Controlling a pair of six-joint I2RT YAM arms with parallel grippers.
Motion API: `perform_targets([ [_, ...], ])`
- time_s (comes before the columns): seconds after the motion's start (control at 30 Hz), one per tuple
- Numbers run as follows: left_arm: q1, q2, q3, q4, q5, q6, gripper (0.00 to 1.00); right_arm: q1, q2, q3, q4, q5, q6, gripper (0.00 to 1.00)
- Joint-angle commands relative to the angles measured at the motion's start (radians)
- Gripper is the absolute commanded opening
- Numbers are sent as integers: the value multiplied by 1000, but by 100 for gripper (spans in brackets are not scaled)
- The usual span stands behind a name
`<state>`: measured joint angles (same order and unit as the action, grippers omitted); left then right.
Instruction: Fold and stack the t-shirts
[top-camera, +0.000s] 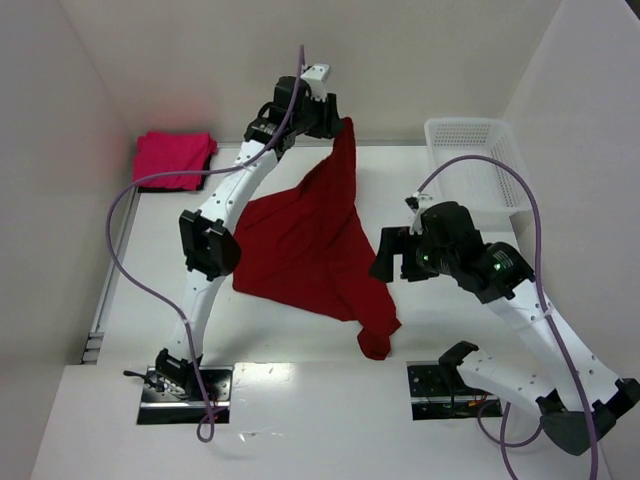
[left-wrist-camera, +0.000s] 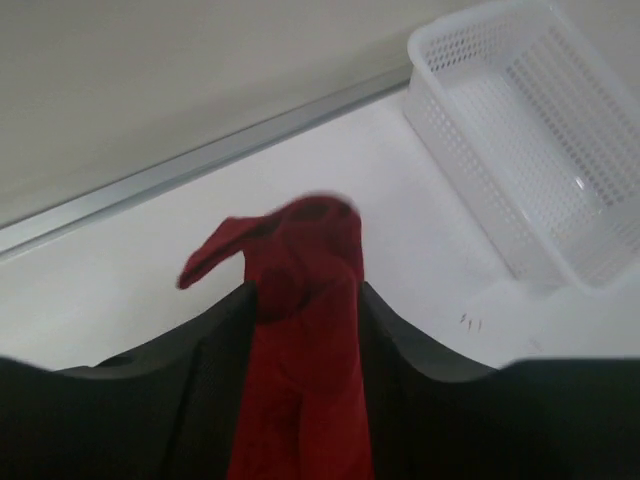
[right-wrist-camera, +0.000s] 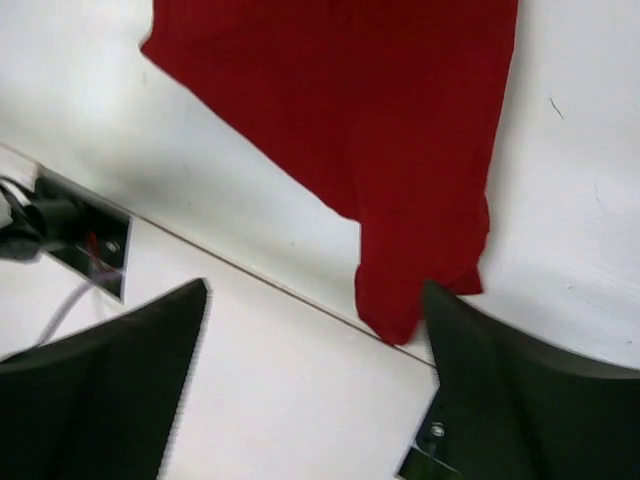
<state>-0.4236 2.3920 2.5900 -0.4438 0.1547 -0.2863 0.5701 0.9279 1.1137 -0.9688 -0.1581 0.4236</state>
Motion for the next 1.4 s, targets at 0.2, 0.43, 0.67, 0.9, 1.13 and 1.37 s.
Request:
perform_targets([
  [0.2, 57, -193, -2, -180, -69, 50, 100, 8, 122, 110, 335, 224, -51, 100],
  [0.43, 98, -553, -666, -109, -369, 90, 100, -1, 278, 119, 587, 380, -94, 100],
  [0.67, 327, -784, -1227, 99, -58, -2, 100, -105, 478, 241, 663, 361, -71, 100],
  [0.9, 327, -696, -1275, 111, -3, -71, 96, -115, 600, 322, 660, 390, -108, 100],
  [1.13, 336, -544, -1275, 145, 92, -106, 88, -115, 631, 333, 665, 381, -98, 100],
  [1.37, 345, -487, -1285, 159, 75, -116, 85, -115, 643, 324, 665, 390, -98, 100],
])
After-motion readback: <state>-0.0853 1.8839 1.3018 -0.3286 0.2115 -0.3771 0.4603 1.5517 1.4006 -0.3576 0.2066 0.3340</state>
